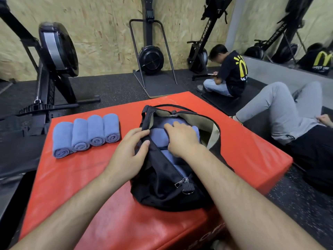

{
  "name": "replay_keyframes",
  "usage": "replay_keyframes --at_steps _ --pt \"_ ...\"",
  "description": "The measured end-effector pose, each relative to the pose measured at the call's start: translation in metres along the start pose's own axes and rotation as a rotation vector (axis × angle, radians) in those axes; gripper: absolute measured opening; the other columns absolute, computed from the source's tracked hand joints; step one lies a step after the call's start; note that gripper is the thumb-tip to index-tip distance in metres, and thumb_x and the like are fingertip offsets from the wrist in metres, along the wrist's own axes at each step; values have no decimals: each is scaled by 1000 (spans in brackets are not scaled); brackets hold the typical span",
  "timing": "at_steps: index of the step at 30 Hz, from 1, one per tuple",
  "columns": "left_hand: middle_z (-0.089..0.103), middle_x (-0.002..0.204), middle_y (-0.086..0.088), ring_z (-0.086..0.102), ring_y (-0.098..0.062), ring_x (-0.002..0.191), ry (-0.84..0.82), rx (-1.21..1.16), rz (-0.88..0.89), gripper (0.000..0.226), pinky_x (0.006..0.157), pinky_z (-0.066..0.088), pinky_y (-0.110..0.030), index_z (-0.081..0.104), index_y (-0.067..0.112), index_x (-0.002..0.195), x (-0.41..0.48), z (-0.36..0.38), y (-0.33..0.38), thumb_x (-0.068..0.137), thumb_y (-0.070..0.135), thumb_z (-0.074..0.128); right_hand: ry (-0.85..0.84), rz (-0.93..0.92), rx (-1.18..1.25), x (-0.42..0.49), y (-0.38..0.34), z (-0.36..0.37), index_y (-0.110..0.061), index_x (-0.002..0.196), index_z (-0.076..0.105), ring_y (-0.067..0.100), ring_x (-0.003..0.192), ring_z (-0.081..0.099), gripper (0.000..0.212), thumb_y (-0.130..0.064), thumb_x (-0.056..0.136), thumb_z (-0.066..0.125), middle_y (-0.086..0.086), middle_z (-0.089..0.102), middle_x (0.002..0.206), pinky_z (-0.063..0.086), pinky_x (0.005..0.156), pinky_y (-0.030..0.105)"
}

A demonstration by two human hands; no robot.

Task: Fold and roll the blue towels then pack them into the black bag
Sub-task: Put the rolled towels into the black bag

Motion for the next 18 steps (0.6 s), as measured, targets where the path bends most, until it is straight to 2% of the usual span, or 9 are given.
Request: replay_keyframes --at_steps 3,6,10,13,18 --pt "56 128 11 51 4 114 0 -15 18 33 95 39 -12 63 16 130 1 -6 -2 98 14 58 -22 12 45 20 1 19 -20 129 46 30 113 50 51 -7 81 58 7 51 119 31 81 34" --pt "55 130 13 49 5 119 -43 -13 2 33 94 36 -7 62 18 131 1 -8 -7 98 14 57 -58 30 53 31 4 37 -23 138 45 31 119 42 60 -10 81 61 7 44 128 35 95 32" --pt "53 131 16 47 3 124 -98 3 -6 33 104 38 -18 60 21 132 1 -11 -12 99 18 56 -55 38 65 33 3 33 -22 136 46 31 122 38 58 -13 80 61 9 42 131 31 104 35" --pt "53 131 16 47 4 123 -111 5 29 34 106 37 -18 59 20 133 -2 -15 -11 99 16 57 10 47 124 20 -1 10 -21 138 46 30 122 41 55 -20 84 58 7 47 133 35 100 36" --pt "55 128 14 51 3 112 -84 53 66 34 94 34 -6 60 19 131 -3 -26 -14 97 14 58 300 -63 221 -24 -39 -38 -17 119 58 28 109 50 28 -27 95 47 3 60 115 44 90 42"
Point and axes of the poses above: each hand's wrist, its own x-axis towards the middle knuckle, its own z-axis out of the palm, y = z × x, the point moved 2 cm from there along x, towards the middle knuckle
